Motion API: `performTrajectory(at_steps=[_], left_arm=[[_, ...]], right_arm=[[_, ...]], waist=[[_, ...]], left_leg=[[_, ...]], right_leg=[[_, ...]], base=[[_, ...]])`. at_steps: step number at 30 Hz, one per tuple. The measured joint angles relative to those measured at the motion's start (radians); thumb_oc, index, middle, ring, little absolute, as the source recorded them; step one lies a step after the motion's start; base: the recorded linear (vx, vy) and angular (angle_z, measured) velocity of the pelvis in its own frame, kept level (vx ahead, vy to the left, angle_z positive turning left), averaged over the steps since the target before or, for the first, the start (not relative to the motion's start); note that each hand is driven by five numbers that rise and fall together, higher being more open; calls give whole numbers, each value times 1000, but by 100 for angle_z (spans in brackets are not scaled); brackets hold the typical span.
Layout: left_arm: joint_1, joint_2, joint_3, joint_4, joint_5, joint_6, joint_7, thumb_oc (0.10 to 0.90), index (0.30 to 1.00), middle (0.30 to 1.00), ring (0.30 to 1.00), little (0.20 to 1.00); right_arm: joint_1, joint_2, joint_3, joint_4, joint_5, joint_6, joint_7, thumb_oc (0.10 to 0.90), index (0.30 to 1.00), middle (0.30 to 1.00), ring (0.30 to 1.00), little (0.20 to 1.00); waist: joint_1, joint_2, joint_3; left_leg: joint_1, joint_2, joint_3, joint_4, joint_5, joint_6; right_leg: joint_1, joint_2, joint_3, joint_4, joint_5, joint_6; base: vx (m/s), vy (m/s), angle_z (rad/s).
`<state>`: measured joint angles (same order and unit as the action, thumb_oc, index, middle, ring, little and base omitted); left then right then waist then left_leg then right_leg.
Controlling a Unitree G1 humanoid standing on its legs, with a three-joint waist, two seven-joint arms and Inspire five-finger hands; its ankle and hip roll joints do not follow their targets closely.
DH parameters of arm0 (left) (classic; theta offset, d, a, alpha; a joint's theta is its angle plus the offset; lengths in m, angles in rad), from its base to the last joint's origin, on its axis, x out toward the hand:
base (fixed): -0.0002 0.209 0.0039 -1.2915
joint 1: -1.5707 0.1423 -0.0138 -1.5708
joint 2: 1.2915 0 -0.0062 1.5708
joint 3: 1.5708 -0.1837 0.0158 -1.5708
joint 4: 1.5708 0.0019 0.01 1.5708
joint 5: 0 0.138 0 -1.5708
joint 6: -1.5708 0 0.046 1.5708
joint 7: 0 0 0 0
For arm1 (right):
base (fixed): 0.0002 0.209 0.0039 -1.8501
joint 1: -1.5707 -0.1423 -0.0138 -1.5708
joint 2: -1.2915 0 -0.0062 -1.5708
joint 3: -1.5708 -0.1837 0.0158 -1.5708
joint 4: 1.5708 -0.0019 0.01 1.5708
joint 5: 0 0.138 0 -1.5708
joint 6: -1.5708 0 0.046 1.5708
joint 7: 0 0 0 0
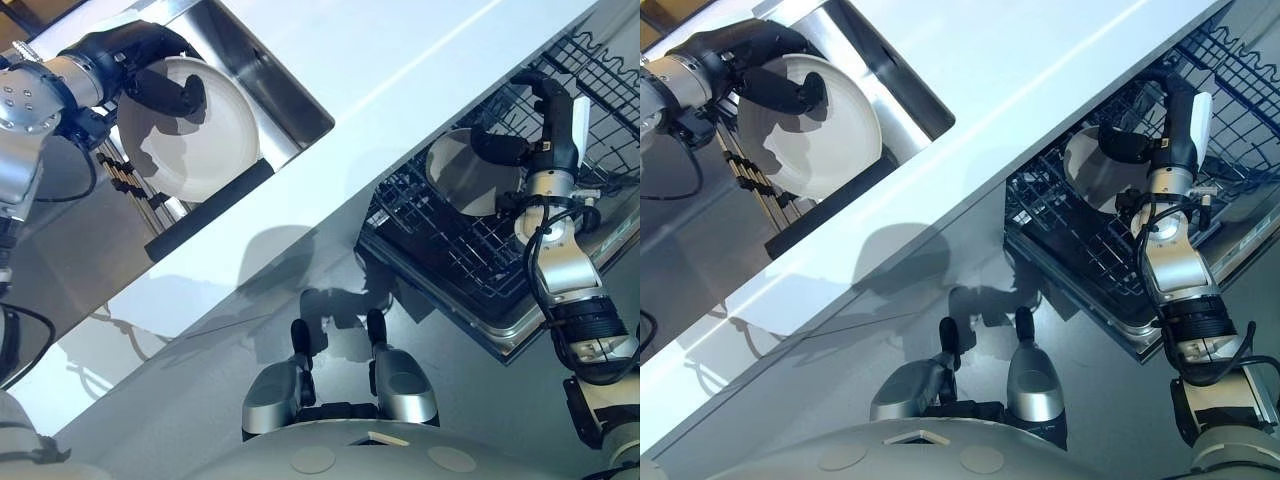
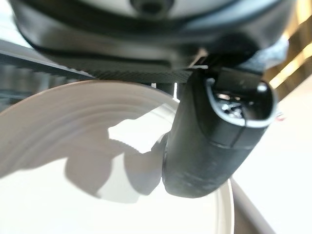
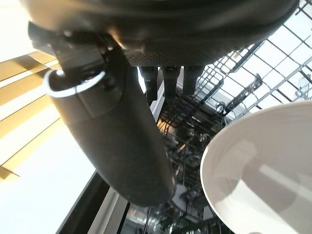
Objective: Pick up plates and place into dishwasher.
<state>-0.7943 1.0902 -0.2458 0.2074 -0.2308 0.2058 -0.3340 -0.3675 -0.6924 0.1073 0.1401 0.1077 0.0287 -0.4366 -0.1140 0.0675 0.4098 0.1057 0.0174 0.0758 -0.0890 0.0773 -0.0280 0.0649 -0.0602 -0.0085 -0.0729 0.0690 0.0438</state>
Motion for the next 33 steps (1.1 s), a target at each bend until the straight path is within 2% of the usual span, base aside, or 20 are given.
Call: performTrajectory(at_steps=[4, 5, 9, 13, 16, 19, 22, 26, 29, 33], left_arm=[[93, -39, 96, -12, 105, -117, 154, 100, 300, 300, 300, 200], [152, -49, 147, -25, 172, -179, 238, 100, 300, 300, 300, 200], [281, -57, 251, -68, 320, -268, 415, 100, 300, 300, 300, 200], [360, -77, 279, -118, 414, -305, 564, 100, 300, 300, 300, 200], [395, -87, 285, -143, 440, -321, 643, 100, 300, 300, 300, 200], [431, -88, 294, -201, 462, -321, 690, 100, 300, 300, 300, 200], [436, -93, 294, -209, 466, -327, 706, 100, 300, 300, 300, 200], [435, -156, 293, -234, 465, -351, 758, 100, 300, 300, 300, 200], [435, -235, 281, -235, 466, -418, 812, 100, 300, 300, 300, 200], [427, -300, 255, -235, 475, -473, 875, 100, 300, 300, 300, 200]], right_arm=[[10, 8, -74, -196, -1, -128, 53, 800, 900, 900, 900, 900], [-6, 6, -107, -272, -6, -182, 72, 800, 900, 900, 900, 900], [-61, -11, -156, -367, -15, -240, 97, 800, 900, 900, 900, 900], [-62, -17, -163, -378, -38, -216, 96, 800, 900, 900, 900, 900], [-36, -19, -159, -377, -169, -136, 84, 800, 900, 900, 900, 900], [24, -52, -161, -373, -190, -47, 72, 800, 900, 900, 900, 900], [41, -51, -163, -351, -188, -33, 42, 800, 900, 900, 900, 900], [41, -48, -156, -361, 20, -111, 108, 800, 900, 900, 900, 900], [39, 12, -108, -361, 180, -180, 190, 800, 900, 900, 900, 900], [37, 93, -34, -361, 356, -181, 311, 800, 900, 900, 900, 900]], waist=[[-16, 0, 0], [-16, 0, 0], [4, -8, -6], [33, -23, -52], [43, -43, -99], [44, -66, -134], [35, -72, -149], [22, -67, -160], [11, -65, -166], [7, -65, -166]], left_leg=[[9, 4, 16, 0, -3, -4], [16, 8, 20, 0, -6, -5], [35, 20, 19, 0, -13, -12], [37, 20, 12, 0, -12, -14], [35, 18, 9, 0, -12, -13], [29, 18, 4, 0, -12, -13], [29, 17, 6, 0, -11, -13], [31, 19, 4, -1, -12, -14], [35, 19, 3, 0, -11, -14], [38, 19, -1, 0, -11, -14]], right_leg=[[1, 4, 14, 0, 2, 0], [4, 9, 21, 0, 4, -2], [20, 22, 25, 0, 4, -4], [27, 22, 21, -4, 4, -5], [31, 20, 20, -11, 4, -4], [30, 19, 21, -13, 4, -4], [30, 19, 22, -13, 4, -4], [33, 20, 22, -13, 4, -4], [37, 21, 22, -13, 4, -4], [42, 21, 20, -15, 4, -4]], base=[[-40, -6, -14], [-36, -10, -10], [-42, -12, -5], [-35, -7, 6], [-33, 7, 7], [-18, 10, 5], [-5, 5, -1], [-12, 1, -1], [0, 0, 0], [-17, -8, 3]])
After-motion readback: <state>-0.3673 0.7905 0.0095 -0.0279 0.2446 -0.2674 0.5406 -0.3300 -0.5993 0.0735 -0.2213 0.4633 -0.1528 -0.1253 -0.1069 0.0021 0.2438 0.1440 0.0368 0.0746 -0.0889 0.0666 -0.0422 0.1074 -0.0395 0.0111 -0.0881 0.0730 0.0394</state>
